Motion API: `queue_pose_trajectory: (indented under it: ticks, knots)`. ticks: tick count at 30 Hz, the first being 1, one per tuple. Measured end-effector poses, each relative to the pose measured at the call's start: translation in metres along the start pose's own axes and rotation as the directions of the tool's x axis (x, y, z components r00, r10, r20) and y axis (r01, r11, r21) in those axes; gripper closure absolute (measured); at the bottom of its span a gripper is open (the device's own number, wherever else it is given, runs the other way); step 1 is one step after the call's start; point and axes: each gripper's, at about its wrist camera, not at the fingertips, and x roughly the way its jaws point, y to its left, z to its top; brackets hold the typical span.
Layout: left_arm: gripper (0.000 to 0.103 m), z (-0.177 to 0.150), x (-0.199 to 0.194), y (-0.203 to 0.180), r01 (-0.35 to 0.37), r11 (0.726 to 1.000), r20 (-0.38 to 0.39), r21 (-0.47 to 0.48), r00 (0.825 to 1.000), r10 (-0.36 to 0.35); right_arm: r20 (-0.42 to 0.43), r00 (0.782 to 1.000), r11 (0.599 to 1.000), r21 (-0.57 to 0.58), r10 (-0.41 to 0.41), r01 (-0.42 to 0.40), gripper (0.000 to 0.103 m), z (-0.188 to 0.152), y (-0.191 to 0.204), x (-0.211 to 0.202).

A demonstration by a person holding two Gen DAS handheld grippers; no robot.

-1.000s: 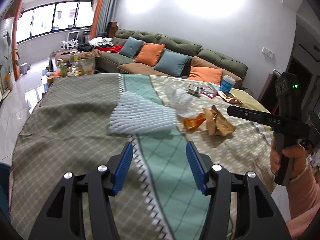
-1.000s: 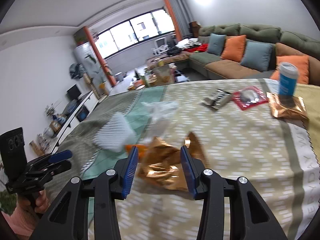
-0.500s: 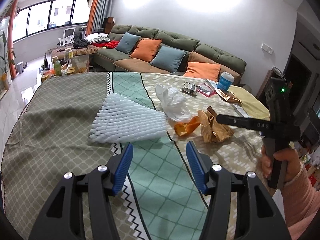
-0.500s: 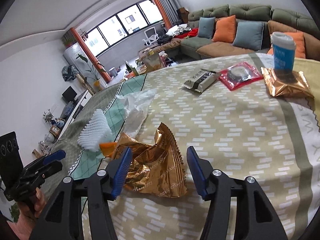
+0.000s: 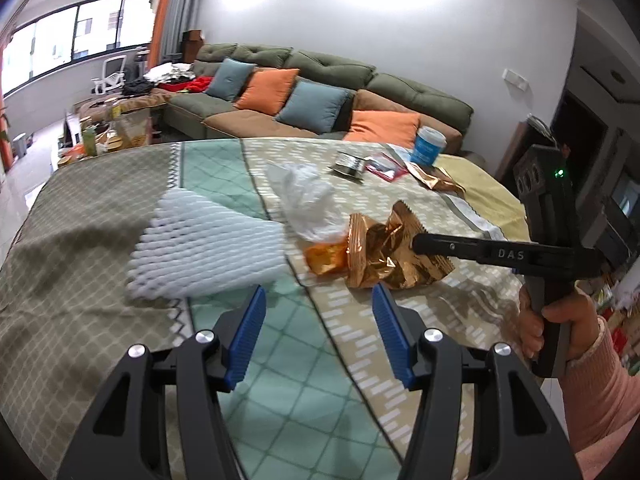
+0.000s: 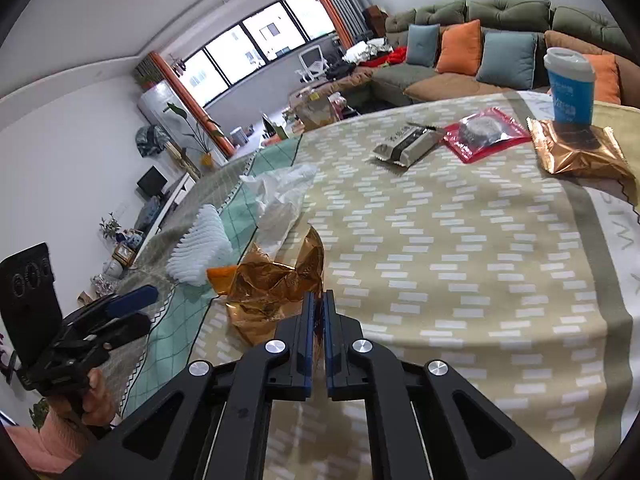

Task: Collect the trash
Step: 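Grasp an orange peel with the left tool while the right tool grasps a gold wrapper, then carry the orange peel and gold wrapper over the teal bin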

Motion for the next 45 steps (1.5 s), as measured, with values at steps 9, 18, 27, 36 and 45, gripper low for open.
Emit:
queue_pose_trajectory:
  ticks: [9, 18, 27, 36, 45]
  knots:
    - [0.053, 0.014, 0.036, -0.008, 0.021, 1.000, -0.066, 0.000, 0.998, -0.021, 0.075, 0.996, 0.998, 0.043, 0.052, -0.055, 0.100, -0.002, -0.012, -0.029]
    - [0.055, 0.027, 0.063, -0.008, 0.025, 0.999, -0.110, -0.031, 0.993, -0.028, 0.108, 0.991, 0.995, 0.050, 0.075, -0.081, 0.100, 0.003, -0.017, -0.034]
    - [0.086, 0.025, 0.082, -0.008, 0.001, 0.999, -0.157, -0.043, 0.988, -0.008, 0.114, 0.990, 0.993, 0.070, 0.087, -0.096, 0.100, 0.000, -0.024, -0.036]
    - [0.088, 0.014, 0.048, -0.015, -0.022, 1.000, -0.090, -0.012, 0.996, 0.021, 0.121, 0.984, 0.989, 0.053, 0.131, -0.138, 0.100, 0.000, -0.010, -0.034]
    - [0.088, -0.005, -0.007, -0.001, -0.057, 0.997, -0.016, -0.047, 0.998, 0.056, 0.108, 0.973, 0.979, 0.014, 0.202, -0.204, 0.100, 0.000, 0.022, -0.026]
